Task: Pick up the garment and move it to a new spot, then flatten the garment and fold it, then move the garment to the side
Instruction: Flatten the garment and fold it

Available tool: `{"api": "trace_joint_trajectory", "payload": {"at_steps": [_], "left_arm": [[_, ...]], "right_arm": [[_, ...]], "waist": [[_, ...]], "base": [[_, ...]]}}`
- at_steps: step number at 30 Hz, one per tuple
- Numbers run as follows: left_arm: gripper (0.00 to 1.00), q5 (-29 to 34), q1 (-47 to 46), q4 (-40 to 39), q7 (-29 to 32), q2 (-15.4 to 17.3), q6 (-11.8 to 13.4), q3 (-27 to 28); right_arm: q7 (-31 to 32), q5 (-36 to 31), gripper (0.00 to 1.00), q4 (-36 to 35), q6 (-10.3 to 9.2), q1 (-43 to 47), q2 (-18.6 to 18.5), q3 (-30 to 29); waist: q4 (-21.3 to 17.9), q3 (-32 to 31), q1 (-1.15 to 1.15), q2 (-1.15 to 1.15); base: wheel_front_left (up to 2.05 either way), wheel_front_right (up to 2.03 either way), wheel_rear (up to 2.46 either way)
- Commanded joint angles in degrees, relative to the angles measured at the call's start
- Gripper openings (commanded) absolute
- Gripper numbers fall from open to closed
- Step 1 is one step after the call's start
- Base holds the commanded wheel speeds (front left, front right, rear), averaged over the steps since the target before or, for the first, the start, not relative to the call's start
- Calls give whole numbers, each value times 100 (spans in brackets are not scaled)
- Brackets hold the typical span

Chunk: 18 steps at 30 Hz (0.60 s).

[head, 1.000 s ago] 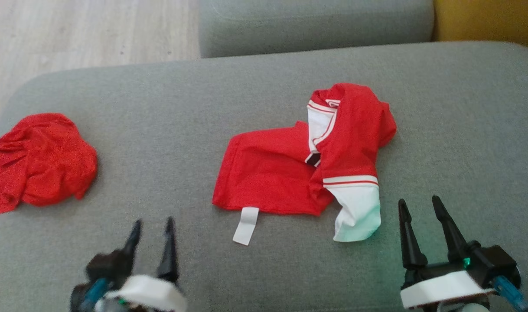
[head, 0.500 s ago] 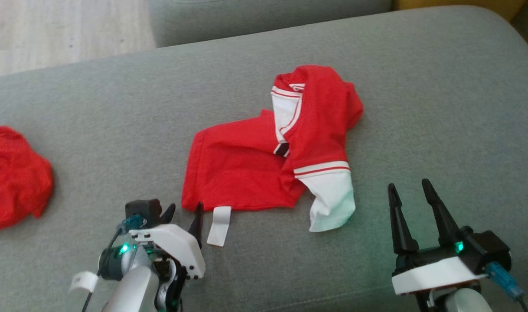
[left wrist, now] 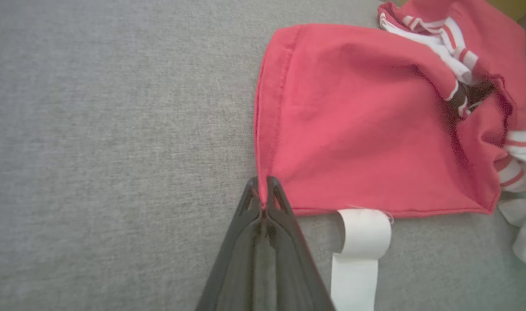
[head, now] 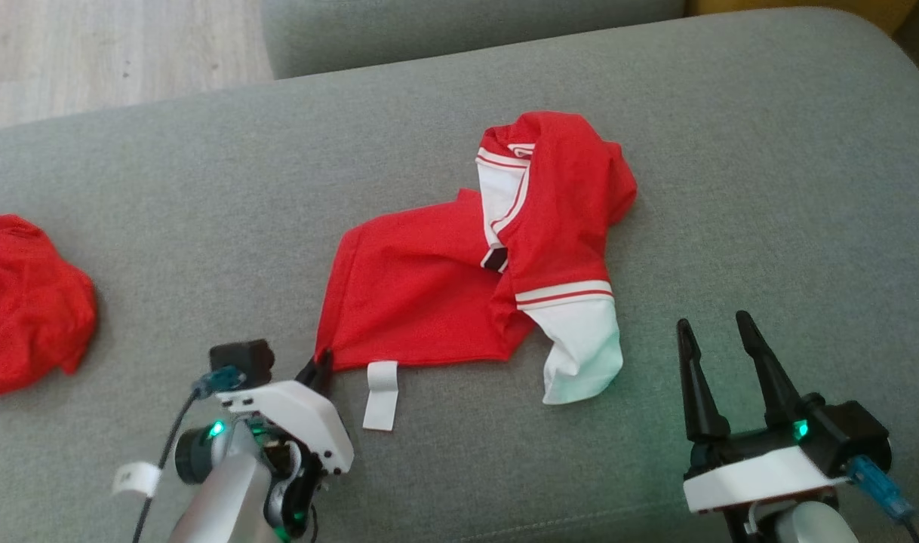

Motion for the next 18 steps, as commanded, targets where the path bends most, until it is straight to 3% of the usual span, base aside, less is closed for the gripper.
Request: {"api": "trace_joint_trajectory", "payload": {"at_steps": [1, 8, 14, 15, 16, 18], "left_arm": [[0, -181, -136, -149, -73, 44, -3, 205], [0, -716, 778, -898, 81, 45, 164, 279], [0, -608, 1269, -1654, 137, 277, 587, 404], [34, -599, 1280, -1705, 125, 285, 633, 421], [96, -590, 1278, -1744, 129, 290, 670, 427], [100, -546, 1263, -1811, 121, 308, 783, 452]], "right_arm": [[-37, 32, 100, -157, 44, -173, -26, 127], [-37, 58, 100, -171, 44, -35, -26, 63], [-37, 71, 100, -179, 44, -32, -26, 95], [-37, 67, 100, -170, 44, -49, -26, 114], [-37, 67, 100, -160, 44, -67, -26, 128], [-37, 69, 100, -144, 44, -107, -26, 155]], "waist": [[43, -39, 0, 0], [205, -128, 0, 0], [375, -87, 0, 0], [386, -85, 0, 0], [391, -84, 0, 0], [376, -89, 0, 0]], "base": [[0, 0, 0], [0, 0, 0], [0, 0, 0], [0, 0, 0], [0, 0, 0], [0, 0, 0]]}}
